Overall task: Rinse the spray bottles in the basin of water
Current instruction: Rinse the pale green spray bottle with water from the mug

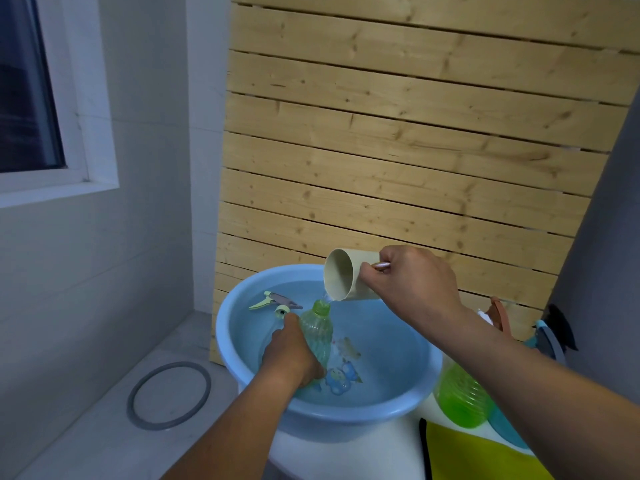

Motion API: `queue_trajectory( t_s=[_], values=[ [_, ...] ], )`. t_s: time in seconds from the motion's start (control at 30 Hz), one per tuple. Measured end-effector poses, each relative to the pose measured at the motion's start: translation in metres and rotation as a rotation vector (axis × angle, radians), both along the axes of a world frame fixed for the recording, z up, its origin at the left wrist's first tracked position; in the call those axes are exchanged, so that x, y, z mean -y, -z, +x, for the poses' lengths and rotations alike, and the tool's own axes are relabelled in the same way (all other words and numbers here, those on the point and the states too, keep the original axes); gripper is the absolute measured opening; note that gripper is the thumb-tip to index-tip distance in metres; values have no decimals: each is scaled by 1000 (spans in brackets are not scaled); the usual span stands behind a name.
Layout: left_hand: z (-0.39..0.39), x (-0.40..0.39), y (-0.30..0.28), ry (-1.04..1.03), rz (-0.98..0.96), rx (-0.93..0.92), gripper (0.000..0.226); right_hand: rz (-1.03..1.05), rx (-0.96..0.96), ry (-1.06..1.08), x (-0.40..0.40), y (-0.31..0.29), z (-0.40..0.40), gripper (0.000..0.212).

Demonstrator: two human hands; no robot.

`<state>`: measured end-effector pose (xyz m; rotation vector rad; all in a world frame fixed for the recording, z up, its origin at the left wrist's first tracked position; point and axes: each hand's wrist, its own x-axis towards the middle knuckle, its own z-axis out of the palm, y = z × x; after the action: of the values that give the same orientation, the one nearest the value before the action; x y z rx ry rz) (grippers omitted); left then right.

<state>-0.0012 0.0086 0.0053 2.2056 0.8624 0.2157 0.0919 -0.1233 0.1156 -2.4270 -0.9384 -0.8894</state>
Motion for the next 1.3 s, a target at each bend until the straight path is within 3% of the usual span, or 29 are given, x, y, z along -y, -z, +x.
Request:
queue_trajectory(
  t_s=[0.7,0.77,0.93,1.03,1.3],
  values=[
    [-2,0,-1,-1,-40,59,88,-55,129,0,-2,1,-3,41],
    [-3,0,-2,-11,-56,94,85,-21,78,5,-3,3,-1,42],
    [-7,2,-3,-64,-118,275,81,80,-342,72,-4,9,18,44],
    [-8,3,-3,-89,-142,359,76,-52,-335,85,-7,25,27,40],
    [-8,1,0,-134,-105,483,70,-453,-61,95,-24,70,43,36]
  ],
)
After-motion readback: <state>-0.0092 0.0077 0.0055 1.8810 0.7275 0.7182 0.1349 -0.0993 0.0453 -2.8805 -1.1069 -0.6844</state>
